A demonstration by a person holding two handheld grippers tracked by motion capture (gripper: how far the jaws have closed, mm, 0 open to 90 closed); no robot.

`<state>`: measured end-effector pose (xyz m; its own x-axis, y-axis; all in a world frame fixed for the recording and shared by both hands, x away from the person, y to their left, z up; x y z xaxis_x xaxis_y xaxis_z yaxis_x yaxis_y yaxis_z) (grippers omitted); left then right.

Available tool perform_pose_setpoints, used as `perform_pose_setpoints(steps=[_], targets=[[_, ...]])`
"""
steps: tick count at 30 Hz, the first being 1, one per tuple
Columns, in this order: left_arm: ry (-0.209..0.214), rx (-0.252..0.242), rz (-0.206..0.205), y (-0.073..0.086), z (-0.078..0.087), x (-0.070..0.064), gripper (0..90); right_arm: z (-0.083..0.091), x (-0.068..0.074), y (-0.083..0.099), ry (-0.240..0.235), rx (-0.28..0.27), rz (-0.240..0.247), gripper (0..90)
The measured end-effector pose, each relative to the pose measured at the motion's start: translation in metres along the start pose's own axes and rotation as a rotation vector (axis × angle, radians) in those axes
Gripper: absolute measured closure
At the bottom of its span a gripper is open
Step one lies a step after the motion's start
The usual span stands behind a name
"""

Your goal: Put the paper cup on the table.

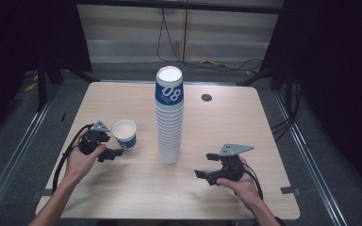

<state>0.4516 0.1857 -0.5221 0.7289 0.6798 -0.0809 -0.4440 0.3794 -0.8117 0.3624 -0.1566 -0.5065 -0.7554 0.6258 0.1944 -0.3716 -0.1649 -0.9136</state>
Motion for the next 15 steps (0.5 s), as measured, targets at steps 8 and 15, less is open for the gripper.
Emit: perform_pose_setpoints(steps=[8,15], targets=[[0.017,-0.066,0.043,0.007,0.007,-0.014,16.7,0.000,0.000,0.000,0.007,-0.002,-0.001,15.1],[0.002,-0.141,0.049,0.006,0.013,-0.026,16.2,0.002,0.003,-0.005,0.005,-0.034,-0.020,15.3]])
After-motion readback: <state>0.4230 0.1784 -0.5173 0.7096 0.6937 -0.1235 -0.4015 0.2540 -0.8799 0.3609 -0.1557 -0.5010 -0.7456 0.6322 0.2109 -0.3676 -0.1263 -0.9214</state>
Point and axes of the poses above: each handheld gripper's, and its own axes: z roughly backward along the jaws, y roughly out of its underside, x roughly to its left, the point moved 8 cm from there along -z, roughly forward along the jaws, and after that the axes turned 13 degrees about -x, right-handed, at the moved point
